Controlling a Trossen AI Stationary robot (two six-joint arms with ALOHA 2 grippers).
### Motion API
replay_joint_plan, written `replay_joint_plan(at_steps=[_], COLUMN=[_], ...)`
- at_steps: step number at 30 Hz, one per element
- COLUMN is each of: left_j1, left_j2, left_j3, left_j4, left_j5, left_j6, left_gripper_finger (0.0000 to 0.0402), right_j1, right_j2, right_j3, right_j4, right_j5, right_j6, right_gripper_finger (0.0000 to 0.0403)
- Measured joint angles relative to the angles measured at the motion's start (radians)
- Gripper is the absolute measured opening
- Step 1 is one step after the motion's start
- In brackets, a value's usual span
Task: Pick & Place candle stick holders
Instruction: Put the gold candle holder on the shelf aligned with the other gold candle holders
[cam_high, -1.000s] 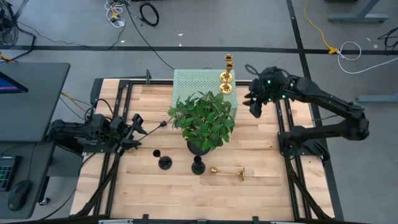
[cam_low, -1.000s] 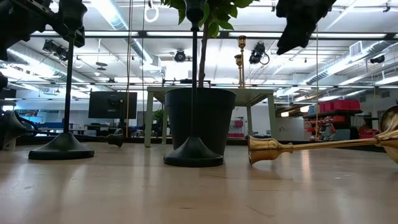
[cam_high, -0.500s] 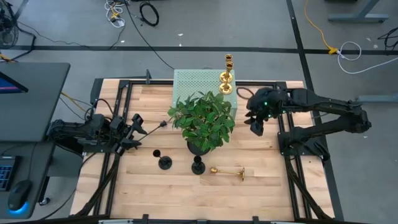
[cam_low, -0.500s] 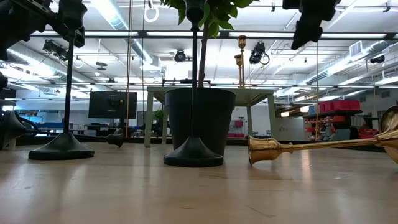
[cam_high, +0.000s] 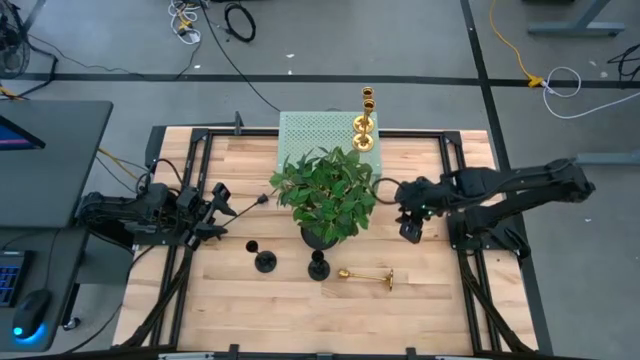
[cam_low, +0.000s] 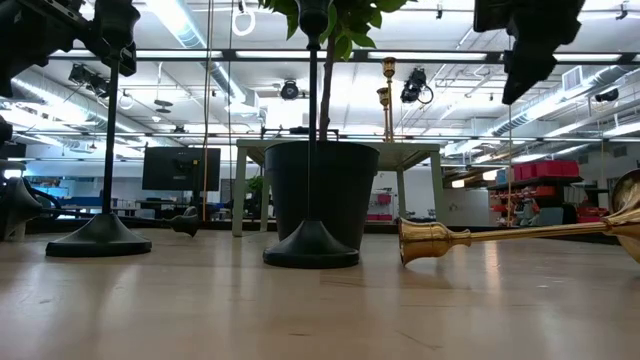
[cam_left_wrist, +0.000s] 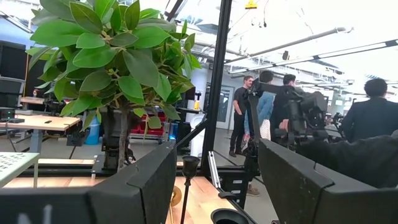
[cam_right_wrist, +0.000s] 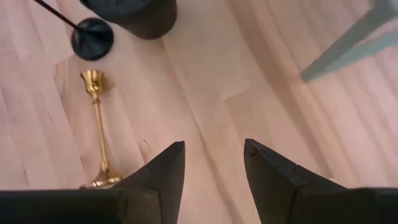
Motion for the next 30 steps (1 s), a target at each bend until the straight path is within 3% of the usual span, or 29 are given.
replay_joint_plan(at_steps=[8,16,30], left_j1=[0.0,0.0,0.0], left_j2=[0.0,0.0,0.0], left_j3=[0.0,0.0,0.0], left_j4=[0.0,0.0,0.0], left_j5=[0.0,0.0,0.0], left_j6=[0.0,0.001,0.0], left_gripper_finger=[0.0227,0.0227,0.0227], right_j1=[0.047,0.094,0.174], right_j2=[0.004,0.016,0.19], right_j3=[-0.121,-0.221,-0.26], right_j4=[0.075,0.268,0.447], right_j5=[0.0,-0.011,-0.09], right_j6=[0.068,0.116,0.168], right_gripper_finger=[0.0165,0.0165,0.0165])
